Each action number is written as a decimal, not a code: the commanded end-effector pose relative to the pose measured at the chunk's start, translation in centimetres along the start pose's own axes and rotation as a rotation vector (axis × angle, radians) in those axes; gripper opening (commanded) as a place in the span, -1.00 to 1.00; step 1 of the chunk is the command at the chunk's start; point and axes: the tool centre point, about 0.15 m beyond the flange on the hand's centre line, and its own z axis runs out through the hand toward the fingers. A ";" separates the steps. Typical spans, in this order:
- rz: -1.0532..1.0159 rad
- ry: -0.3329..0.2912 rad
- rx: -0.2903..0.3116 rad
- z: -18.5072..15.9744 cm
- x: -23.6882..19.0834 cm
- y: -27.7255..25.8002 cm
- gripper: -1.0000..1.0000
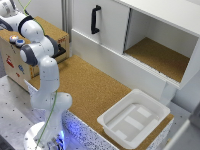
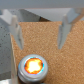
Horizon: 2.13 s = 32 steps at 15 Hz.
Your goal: Take the purple block and rotate it right
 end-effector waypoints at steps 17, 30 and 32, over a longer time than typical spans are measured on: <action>-0.053 -0.014 0.090 4.0 -10.0 13.2 1.00; -0.252 0.089 0.166 12.2 -14.8 18.1 1.00; -0.259 0.088 0.166 12.3 -15.0 18.0 1.00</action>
